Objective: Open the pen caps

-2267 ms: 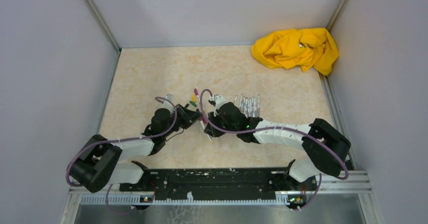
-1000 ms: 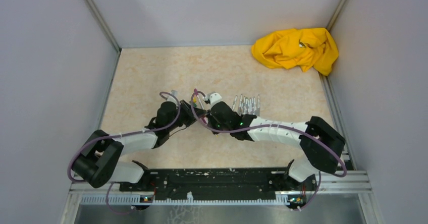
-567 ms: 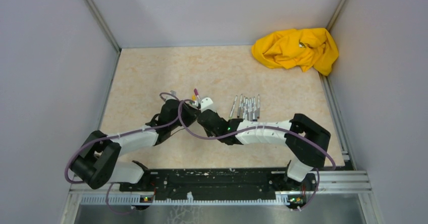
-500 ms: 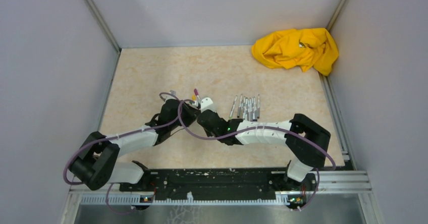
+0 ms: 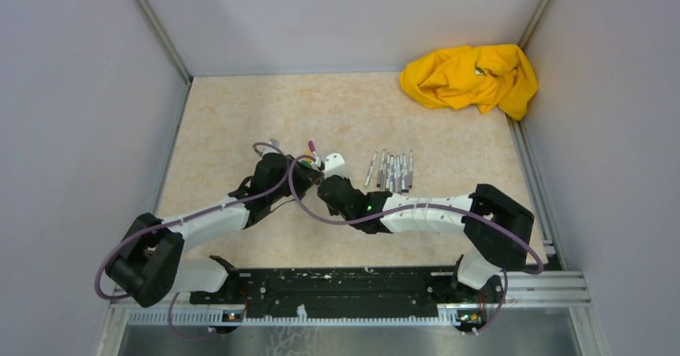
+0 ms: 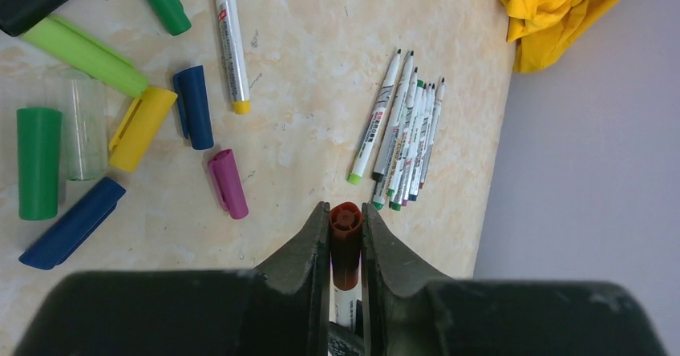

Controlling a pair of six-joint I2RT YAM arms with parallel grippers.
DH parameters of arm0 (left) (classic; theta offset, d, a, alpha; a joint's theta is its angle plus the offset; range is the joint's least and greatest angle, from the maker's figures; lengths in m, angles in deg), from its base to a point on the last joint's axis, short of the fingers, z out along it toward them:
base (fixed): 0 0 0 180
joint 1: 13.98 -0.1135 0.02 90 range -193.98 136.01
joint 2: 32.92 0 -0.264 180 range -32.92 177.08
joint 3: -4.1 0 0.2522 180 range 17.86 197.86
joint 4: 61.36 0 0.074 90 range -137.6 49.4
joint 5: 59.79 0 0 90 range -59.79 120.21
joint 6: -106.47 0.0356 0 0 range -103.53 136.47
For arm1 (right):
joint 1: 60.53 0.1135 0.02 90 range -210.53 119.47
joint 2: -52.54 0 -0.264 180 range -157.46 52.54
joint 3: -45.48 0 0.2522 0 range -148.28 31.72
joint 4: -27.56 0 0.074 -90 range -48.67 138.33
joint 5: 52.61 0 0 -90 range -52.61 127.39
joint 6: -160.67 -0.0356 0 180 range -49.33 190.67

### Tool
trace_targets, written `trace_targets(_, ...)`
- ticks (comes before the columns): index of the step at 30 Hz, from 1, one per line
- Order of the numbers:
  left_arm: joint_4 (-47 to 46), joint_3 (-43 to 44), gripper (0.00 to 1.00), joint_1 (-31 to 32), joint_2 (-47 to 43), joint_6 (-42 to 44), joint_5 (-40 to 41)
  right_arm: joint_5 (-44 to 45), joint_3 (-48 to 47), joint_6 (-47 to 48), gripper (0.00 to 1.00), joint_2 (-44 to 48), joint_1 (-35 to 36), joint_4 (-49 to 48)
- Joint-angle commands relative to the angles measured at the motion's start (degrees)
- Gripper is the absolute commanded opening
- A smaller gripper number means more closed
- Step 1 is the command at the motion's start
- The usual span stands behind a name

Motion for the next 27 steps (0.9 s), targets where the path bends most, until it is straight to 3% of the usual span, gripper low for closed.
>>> trace_targets(1, -1.5, 0.3, 0.00, -4.8, -1.1, -3.1, 7.8, 6.8, 4.1, -1.6, 0.00, 0.8, 0.0, 13.4)
trace_targets(6, -2.7, 0.0, 0.00, -5.8, -1.2, -6.8, 6.1, 7.3, 5.5, -2.7, 0.00, 1.4, 0.1, 13.2)
trace_targets(11, -12.2, -2.0, 0.00, -8.4, 1.6, -13.1, -1.4, 5.9, 8.5, -4.1, 0.00, 3.9, 0.1, 12.0)
trace_targets(19, -24.6, -3.9, 0.00, -10.3, 3.2, -10.2, -10.3, -0.4, 11.6, -4.8, 0.00, 13.9, 0.1, 8.5)
trace_targets(21, -22.2, -3.3, 0.00, -10.3, 1.9, -7.3, -10.5, 0.6, 10.5, -4.8, 0.00, 15.1, 0.1, 9.8)
trace_targets(27, 1.2, 1.6, 0.00, -10.2, -3.8, 5.5, -1.6, 2.0, 7.5, -4.3, 0.00, 17.5, -2.6, 11.9)
